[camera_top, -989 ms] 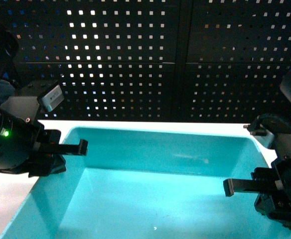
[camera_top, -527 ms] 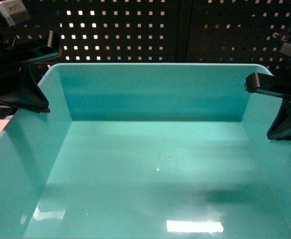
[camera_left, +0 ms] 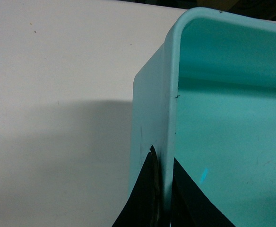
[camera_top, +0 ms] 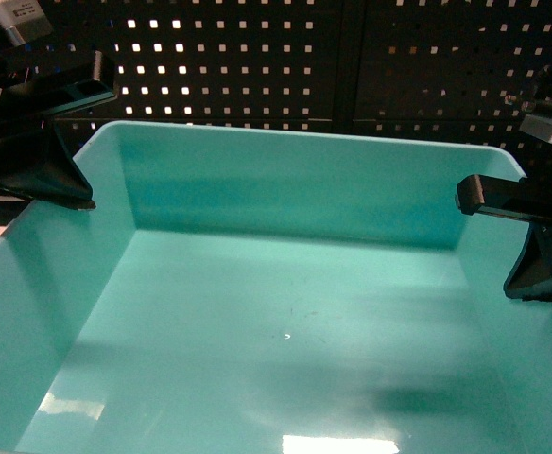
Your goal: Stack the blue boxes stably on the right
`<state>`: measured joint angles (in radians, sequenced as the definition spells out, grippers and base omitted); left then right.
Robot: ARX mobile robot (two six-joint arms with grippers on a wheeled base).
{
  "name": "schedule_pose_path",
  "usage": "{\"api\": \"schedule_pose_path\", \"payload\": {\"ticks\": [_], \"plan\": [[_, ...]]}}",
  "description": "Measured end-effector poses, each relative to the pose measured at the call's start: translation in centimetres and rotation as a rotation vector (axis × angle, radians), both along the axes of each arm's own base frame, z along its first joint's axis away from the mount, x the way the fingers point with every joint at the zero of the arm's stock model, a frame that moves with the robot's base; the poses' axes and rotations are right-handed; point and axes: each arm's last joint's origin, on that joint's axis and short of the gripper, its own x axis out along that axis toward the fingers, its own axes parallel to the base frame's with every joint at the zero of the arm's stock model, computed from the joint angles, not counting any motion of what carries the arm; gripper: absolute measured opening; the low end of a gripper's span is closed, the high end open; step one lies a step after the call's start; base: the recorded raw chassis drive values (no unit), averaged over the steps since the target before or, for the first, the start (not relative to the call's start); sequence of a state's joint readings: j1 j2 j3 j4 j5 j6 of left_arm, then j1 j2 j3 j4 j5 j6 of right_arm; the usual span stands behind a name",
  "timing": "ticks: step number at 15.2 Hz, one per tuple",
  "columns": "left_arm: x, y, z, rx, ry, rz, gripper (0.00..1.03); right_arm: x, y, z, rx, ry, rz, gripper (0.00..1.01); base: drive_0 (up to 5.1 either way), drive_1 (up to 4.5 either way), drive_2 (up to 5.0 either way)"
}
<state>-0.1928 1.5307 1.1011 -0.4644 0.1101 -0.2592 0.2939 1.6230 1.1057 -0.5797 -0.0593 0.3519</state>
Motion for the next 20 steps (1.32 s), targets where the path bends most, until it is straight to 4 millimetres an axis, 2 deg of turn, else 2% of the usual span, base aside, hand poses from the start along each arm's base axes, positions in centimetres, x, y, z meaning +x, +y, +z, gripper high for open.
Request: {"api": "schedule_pose_path", "payload": {"ticks": [15,20], "plan": [[0.0,0.0,0.0,-0.002,0.0,0.002,0.02,-0.02,-0.01,0.05,0.0,-0.002,0.0,0.02,0.0,0.0,0.0],[0.0,0.02,0.0,0.0,0.0,0.004,0.02,-0.02,0.02,0.05,0.001,-0.002,0.001,0.02,-0.8,-2.12,-2.1]]}}
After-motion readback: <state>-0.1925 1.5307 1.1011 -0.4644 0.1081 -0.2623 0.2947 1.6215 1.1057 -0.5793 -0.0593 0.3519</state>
